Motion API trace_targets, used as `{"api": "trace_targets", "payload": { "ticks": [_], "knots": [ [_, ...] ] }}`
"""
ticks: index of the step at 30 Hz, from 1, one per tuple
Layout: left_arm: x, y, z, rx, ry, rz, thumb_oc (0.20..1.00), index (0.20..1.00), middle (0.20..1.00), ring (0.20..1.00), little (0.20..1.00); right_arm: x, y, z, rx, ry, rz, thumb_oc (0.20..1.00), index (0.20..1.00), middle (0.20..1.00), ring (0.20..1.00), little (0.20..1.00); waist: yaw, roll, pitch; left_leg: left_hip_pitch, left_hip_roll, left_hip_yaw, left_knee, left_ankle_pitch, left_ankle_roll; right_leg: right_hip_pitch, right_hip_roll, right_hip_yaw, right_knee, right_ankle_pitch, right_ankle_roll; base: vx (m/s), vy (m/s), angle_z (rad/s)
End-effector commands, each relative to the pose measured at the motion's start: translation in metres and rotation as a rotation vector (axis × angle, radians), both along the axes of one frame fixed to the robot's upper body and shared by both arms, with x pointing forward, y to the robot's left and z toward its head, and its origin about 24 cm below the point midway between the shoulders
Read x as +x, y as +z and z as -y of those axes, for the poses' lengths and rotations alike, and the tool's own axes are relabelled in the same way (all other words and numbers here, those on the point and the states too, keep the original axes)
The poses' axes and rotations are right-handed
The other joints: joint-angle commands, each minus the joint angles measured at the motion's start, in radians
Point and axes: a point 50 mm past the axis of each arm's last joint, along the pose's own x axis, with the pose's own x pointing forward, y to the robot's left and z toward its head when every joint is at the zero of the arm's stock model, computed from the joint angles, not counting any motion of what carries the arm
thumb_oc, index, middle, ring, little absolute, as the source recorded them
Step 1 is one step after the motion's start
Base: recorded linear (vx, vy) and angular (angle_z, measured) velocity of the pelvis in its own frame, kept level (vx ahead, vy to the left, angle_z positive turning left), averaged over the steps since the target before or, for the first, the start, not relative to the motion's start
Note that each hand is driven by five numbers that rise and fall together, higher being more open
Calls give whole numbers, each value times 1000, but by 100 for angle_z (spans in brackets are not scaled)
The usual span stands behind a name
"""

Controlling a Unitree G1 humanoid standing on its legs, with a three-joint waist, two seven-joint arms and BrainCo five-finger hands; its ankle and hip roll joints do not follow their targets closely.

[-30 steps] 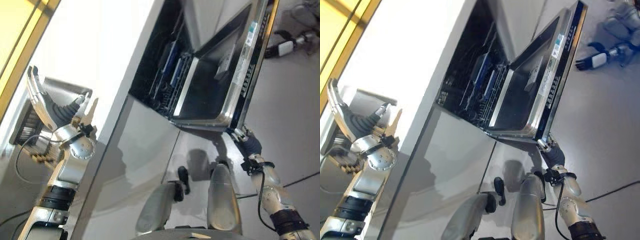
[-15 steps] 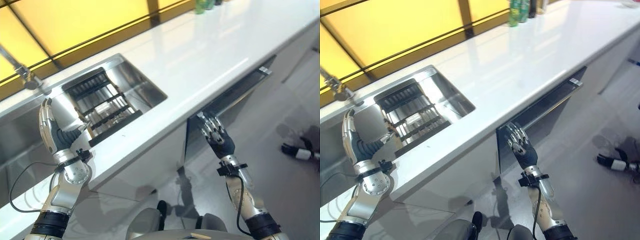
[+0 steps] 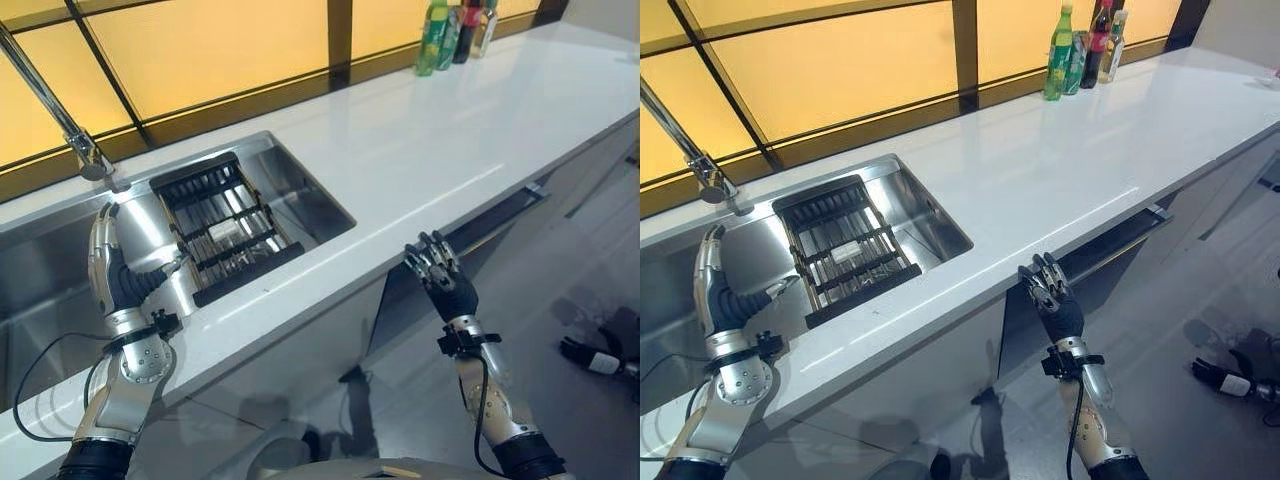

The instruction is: Pick up plates and place into dishwasher.

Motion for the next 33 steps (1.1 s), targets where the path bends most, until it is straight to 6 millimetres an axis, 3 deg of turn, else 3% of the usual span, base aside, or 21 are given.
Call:
{"api": "trace_targets", "payload": {
  "ticks": [1,6,11,18,23,28,33],
  "knots": [
    [-6,28,-6,71,-25,113,1000,1000,1000,1000,1000,5,20,-11,-37,-43,42,1000,1000,1000,1000,1000,-14,-26,-39,44,-28,19,-24,-93,79,-38,-53,86,-167,302,62,-76,5,-18],
    [-8,27,-6,48,-19,121,1000,1000,1000,1000,1000,-7,9,10,-150,-206,-64,1000,1000,1000,1000,1000,-57,-27,-28,54,-31,52,-13,-115,89,-58,-53,120,-162,309,70,-69,12,-22],
    [-10,27,-2,13,-15,150,1000,1000,1000,1000,1000,-13,39,25,-254,-338,59,1000,1000,1000,1000,1000,-91,-24,-22,53,-35,79,3,-135,94,-76,-53,155,-174,318,79,-72,53,-29],
    [-2,28,13,-131,-92,176,1000,1000,1000,1000,1000,-5,96,10,-358,-288,383,1000,1000,1000,1000,1000,-68,-31,-42,41,-47,68,5,-142,99,-76,-48,155,-164,309,79,-50,82,-18],
    [7,29,27,-253,-187,168,1000,1000,1000,1000,1000,-3,124,3,-358,-223,525,1000,1000,1000,1000,1000,-38,-48,-58,24,-61,-2,7,-128,106,-60,5,174,-144,266,60,9,23,26],
    [14,34,41,-297,-272,171,1000,1000,1000,1000,1000,-4,143,-4,-360,-152,624,1000,1000,1000,1000,1000,-20,-65,-78,19,-65,-72,-10,-111,87,-30,34,220,-226,270,53,63,-59,63],
    [20,36,56,-349,-348,169,1000,1000,1000,1000,1000,4,149,-18,-382,-106,620,1000,1000,1000,1000,1000,-10,-74,-97,10,-54,-124,-14,-103,66,-27,64,261,-239,254,40,59,-93,78]
  ]
}}
